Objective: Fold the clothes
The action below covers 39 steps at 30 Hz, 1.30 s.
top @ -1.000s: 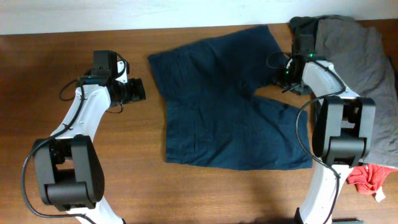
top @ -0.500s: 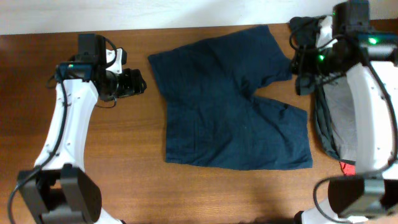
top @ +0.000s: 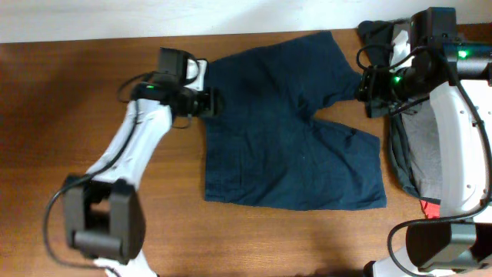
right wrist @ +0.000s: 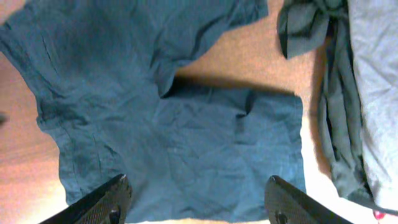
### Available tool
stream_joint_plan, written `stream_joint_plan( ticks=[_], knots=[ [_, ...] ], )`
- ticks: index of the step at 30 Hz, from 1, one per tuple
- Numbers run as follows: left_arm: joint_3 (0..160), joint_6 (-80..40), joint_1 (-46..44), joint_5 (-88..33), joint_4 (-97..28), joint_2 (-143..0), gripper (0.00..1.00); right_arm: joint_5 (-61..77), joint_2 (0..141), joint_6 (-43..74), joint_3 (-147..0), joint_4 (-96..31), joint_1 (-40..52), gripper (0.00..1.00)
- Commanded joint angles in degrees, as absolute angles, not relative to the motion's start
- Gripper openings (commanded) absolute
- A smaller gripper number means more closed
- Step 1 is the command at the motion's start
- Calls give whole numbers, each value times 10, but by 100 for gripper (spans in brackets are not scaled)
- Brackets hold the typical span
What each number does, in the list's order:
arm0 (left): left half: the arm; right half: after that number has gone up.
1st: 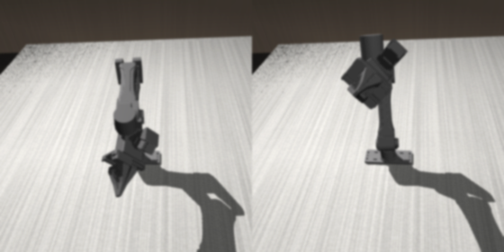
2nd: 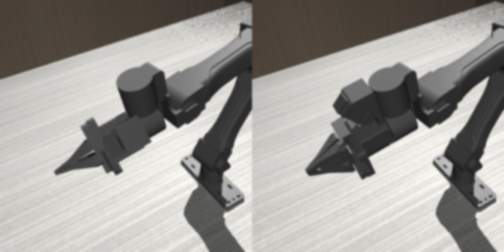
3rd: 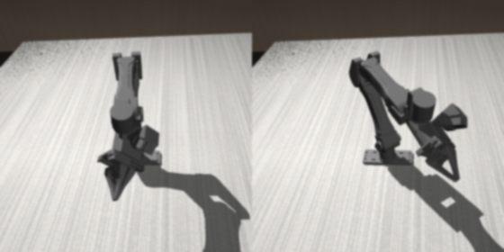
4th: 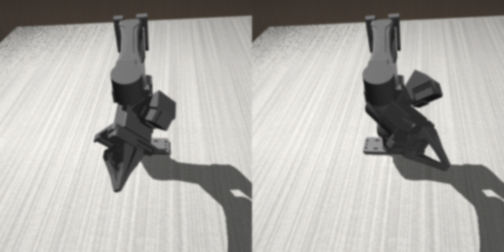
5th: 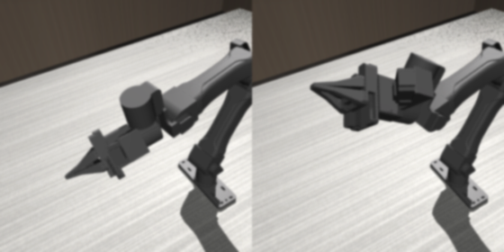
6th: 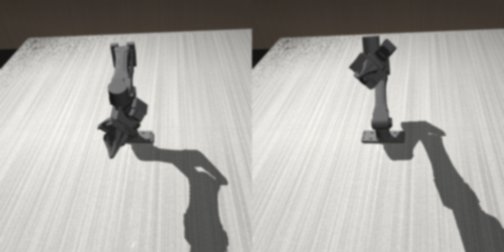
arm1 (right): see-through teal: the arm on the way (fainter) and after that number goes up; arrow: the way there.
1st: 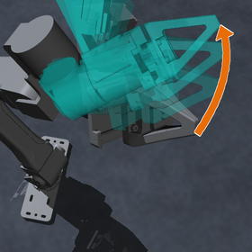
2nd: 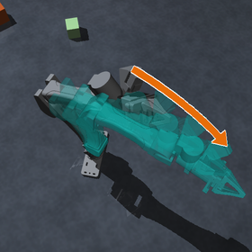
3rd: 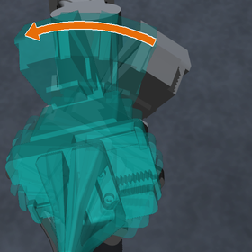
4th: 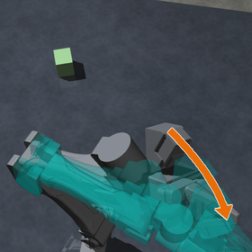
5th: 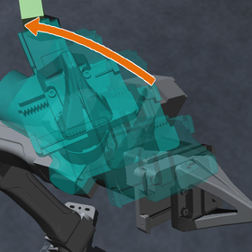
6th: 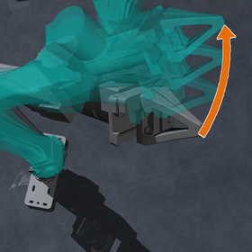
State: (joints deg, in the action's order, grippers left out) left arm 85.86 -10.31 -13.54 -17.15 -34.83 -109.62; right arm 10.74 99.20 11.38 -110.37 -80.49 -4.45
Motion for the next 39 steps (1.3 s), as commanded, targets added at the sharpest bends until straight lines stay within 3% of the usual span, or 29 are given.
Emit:
stream_joint_plan(
  ticks=[1,7,13,19,22,26,32,39],
  knots=[
    [848,-124,-154,-172,-329,-1143,66,116,995,109,-1100,-800,-41,73],
    [848,-124,-162,-166,-332,-1195,65,116,995,109,-1099,-800,-41,73],
    [848,-124,-161,-130,-335,-1226,51,116,995,109,-1099,-800,-41,73],
    [848,-123,-155,-48,-355,-1227,22,116,995,109,-1099,-801,-41,73],
    [848,-114,-154,4,-380,-1227,15,116,995,109,-1099,-800,-41,73],
    [844,-91,-154,27,-384,-1230,15,116,995,109,-1099,-800,-41,73],
    [844,-80,-143,176,-366,-1256,13,115,995,109,-1099,-800,-41,73],
    [845,2,-100,185,-302,-1265,19,95,1011,109,-1099,-793,-41,73]
  ],
)
